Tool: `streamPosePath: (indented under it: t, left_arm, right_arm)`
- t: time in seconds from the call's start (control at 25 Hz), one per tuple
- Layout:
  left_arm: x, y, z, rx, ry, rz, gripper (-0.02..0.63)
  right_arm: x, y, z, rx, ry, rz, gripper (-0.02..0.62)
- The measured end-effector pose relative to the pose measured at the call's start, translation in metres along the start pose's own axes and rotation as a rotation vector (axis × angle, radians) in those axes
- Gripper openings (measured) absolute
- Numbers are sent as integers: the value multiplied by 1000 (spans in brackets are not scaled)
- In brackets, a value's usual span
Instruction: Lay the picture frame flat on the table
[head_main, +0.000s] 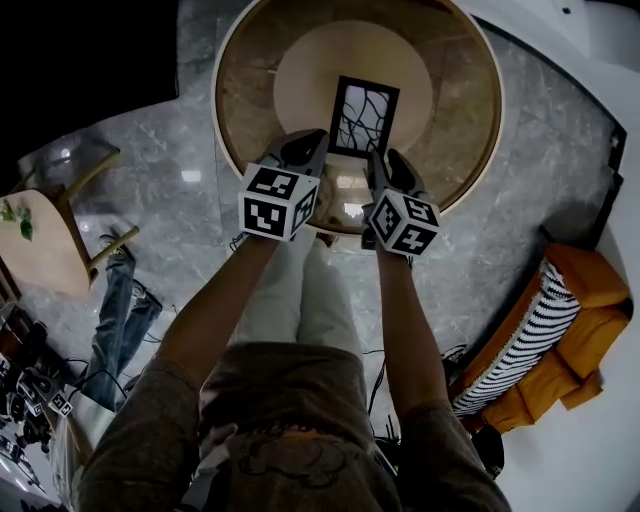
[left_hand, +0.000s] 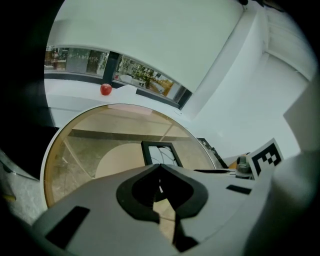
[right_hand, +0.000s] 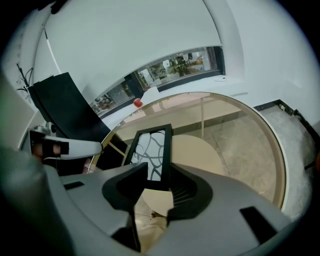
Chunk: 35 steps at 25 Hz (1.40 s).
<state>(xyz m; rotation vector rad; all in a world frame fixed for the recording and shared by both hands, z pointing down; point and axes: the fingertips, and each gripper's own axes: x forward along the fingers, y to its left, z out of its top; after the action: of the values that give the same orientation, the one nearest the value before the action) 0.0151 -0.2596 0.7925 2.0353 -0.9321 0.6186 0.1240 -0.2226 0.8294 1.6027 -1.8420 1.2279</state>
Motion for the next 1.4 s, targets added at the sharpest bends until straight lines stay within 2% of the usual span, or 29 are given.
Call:
streamPosePath:
  t: [0.16, 0.4, 0.8, 1.04, 1.4]
  left_arm:
    - [-16, -11, 6, -14, -12, -2, 15]
    - [-62, -43, 20, -19, -37, -19, 15]
    - [-149, -99, 59, 24, -86, -35, 15]
    - [-208, -133, 63, 69, -110, -49, 15]
    - [-286, -182, 81, 138, -196, -70, 15]
  right_arm:
    - [-23, 14, 15, -19, -37, 11, 74]
    - [-76, 40, 35, -31, -84, 30, 21]
    - [-173, 99, 79, -83, -159, 92, 18]
    - [-238, 127, 82, -110, -205, 132, 18]
    - [-329, 153, 96, -171, -298, 209, 18]
